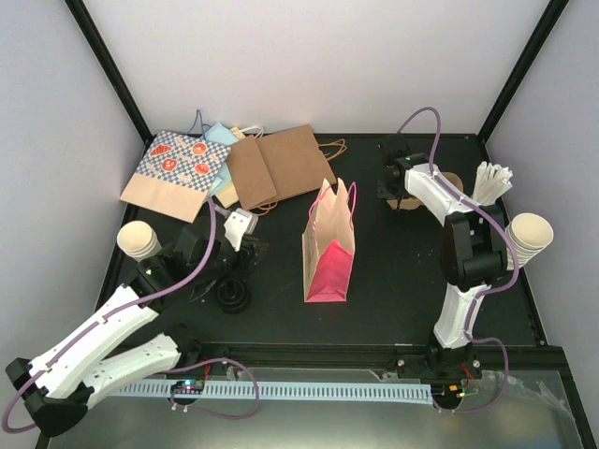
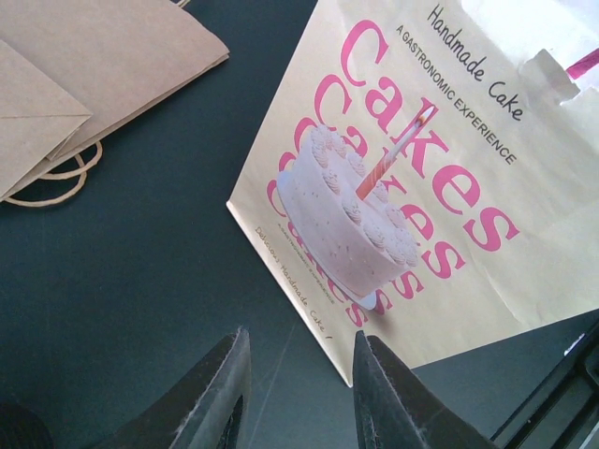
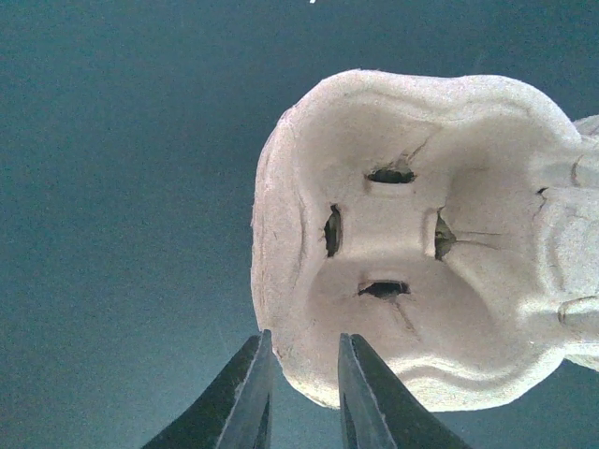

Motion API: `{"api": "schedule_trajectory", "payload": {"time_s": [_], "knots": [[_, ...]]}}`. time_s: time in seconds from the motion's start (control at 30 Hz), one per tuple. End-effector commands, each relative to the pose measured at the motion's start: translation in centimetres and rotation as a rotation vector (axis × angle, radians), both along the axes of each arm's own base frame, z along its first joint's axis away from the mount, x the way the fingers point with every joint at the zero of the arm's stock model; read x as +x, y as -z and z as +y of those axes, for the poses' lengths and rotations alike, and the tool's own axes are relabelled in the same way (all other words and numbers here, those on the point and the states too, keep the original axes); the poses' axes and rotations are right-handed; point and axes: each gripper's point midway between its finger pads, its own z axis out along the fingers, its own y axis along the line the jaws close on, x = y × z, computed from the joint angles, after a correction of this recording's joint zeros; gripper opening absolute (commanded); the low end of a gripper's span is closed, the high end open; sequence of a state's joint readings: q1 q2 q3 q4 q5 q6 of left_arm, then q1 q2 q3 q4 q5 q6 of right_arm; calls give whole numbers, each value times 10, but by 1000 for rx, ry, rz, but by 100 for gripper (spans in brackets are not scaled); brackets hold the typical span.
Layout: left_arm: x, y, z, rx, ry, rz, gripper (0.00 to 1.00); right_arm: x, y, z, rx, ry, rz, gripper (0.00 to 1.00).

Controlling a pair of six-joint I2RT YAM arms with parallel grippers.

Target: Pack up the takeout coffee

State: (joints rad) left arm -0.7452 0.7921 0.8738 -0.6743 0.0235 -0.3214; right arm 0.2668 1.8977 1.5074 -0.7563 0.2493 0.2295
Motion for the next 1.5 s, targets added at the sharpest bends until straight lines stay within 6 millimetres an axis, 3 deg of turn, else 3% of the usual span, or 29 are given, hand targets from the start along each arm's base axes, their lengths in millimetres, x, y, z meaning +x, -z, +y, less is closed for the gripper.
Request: {"api": "schedule_trajectory", "payload": {"time_s": [0.0, 0.73, 1.03, 1.47], "knots": [[2, -18, -1, -14, 11, -34, 33, 7, -17, -3, -11, 1, -41, 23], [6, -13, 4, 24, -15, -38, 33, 18, 14, -3, -46, 6, 18, 24], [8, -14, 3, 27, -15, -40, 33, 15, -6, -6, -43, 8, -28, 7], [7, -14, 3, 25, -13, -35, 33, 13, -27, -4, -32, -6, -58, 6]]}}
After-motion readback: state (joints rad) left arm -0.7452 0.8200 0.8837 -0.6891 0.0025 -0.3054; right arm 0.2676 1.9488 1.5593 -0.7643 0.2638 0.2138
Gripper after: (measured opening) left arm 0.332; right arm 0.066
